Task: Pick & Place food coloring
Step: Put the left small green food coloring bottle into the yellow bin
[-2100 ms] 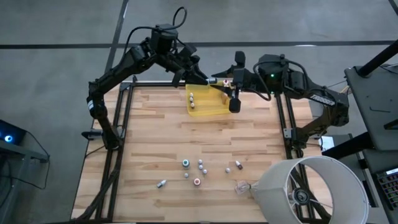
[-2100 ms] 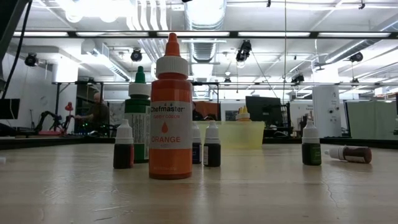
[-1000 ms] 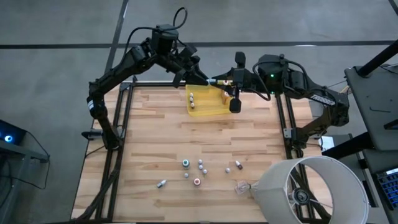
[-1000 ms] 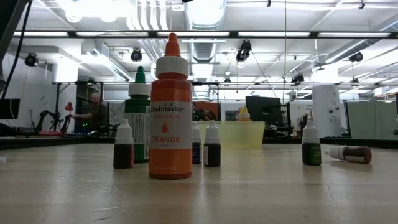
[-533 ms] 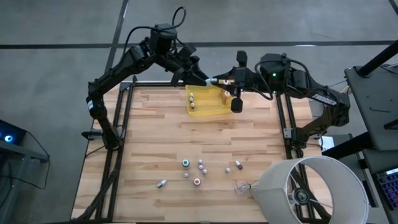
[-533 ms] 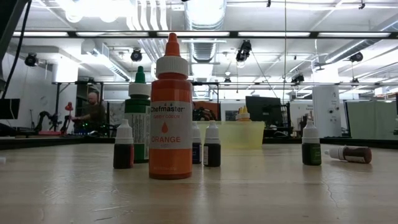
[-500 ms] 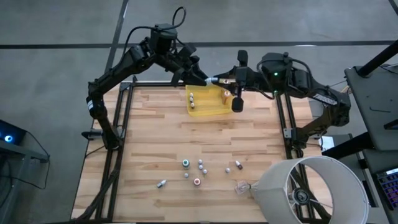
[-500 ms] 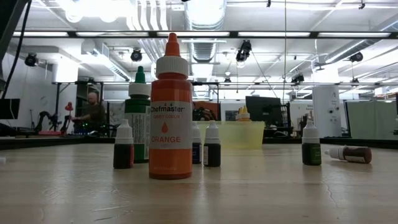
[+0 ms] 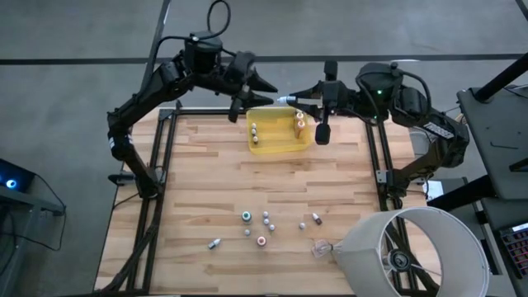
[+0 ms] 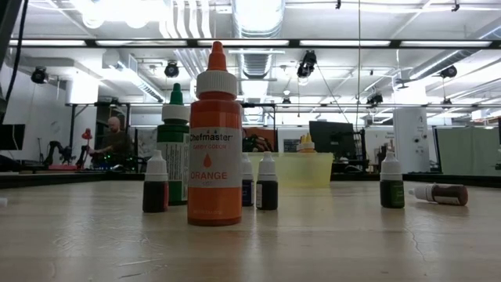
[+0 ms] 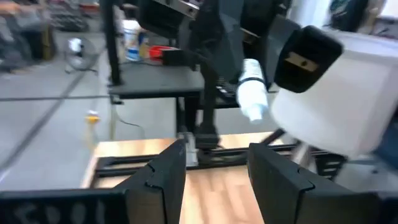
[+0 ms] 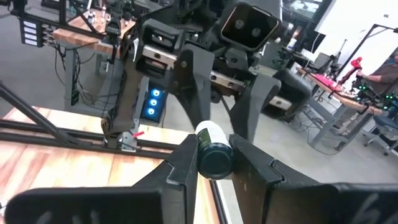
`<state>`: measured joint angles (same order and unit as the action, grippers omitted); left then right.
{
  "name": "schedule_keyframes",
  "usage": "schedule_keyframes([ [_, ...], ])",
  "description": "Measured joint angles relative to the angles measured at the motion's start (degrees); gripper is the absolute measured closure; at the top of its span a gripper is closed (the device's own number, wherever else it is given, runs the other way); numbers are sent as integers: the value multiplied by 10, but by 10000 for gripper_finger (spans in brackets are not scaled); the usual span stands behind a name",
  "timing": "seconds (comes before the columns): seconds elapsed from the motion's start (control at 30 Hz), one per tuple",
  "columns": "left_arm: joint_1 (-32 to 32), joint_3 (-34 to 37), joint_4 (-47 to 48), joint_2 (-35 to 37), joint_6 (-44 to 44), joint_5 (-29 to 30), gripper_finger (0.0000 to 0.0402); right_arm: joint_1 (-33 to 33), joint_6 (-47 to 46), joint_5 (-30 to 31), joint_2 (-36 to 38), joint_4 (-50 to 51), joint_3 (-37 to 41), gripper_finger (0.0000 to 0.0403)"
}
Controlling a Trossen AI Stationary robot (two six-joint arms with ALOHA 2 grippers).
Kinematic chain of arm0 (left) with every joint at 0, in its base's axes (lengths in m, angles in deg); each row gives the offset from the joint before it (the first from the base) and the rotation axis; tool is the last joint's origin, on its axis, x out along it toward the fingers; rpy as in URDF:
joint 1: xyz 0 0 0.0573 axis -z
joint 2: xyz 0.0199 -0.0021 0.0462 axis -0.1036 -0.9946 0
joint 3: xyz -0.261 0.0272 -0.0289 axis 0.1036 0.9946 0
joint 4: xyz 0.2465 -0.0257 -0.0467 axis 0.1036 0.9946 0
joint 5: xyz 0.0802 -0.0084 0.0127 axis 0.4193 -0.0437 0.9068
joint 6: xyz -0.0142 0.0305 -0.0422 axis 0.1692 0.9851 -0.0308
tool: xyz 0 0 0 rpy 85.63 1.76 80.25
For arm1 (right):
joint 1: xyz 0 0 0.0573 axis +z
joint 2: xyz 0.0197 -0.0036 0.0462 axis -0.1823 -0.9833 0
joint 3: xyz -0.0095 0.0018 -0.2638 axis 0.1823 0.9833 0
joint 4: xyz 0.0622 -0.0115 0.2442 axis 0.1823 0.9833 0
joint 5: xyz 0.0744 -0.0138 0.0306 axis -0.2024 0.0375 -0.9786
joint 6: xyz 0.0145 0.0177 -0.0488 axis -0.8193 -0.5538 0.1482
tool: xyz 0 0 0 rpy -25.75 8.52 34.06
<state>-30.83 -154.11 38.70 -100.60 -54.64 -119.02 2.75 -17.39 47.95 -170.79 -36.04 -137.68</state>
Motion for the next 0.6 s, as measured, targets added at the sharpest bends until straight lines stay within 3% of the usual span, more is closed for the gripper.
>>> schedule_keyframes([
  [0.4, 5, 0, -54, 5, -12, 17, 259, 0, -2, 0, 0, -13, -11, 332],
  [0.6, 14, 0, -78, 17, 22, 12, 259, 0, -2, 1, 0, -25, -19, 332],
])
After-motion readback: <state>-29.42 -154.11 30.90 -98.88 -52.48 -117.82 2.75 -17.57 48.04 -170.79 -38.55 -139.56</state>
